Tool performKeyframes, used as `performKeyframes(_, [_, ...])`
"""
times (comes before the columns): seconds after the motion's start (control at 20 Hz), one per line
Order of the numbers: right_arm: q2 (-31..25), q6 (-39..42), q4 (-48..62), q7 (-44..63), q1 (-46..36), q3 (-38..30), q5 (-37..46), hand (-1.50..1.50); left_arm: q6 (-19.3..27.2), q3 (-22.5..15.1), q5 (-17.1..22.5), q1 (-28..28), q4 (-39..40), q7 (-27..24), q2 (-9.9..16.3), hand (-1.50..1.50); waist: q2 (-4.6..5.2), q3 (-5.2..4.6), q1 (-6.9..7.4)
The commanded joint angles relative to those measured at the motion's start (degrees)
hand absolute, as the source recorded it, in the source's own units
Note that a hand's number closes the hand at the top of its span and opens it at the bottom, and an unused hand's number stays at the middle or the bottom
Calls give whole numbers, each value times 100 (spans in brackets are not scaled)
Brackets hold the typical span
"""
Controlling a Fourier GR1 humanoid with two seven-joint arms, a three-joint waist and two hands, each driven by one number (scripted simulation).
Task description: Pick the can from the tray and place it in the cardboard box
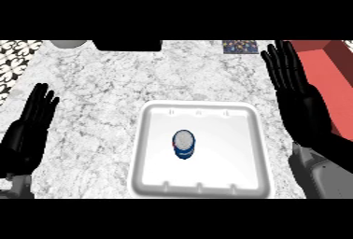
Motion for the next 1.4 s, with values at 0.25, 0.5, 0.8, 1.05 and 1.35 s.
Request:
performKeyframes(0.25, [63, -726, 1211, 810, 760, -1234, -607, 150, 230, -13, 37, -266, 25, 419, -251, 0, 39, -108, -324])
performKeyframes(0.5, [54, -1686, 2050, 120, 1144, -316, 1503, -150, 274, -316, 29, -249, -49, 679, -569, 0, 7, -114, -194])
performKeyframes(0.8, [-918, -677, 1049, 690, 1130, 142, 1918, -150, 418, -240, -123, -461, 41, 903, -695, 0, -28, -123, -257])
performKeyframes(1.05, [-1776, 782, 697, 2142, 420, 829, 2135, -150, 204, -287, -93, -537, 189, 827, -675, 0, -32, -146, -215])
performKeyframes(1.35, [-1648, 1938, -53, 4214, -342, 991, 1401, -150, 136, -197, -171, -481, 334, 744, -695, 0, -17, -131, -197])
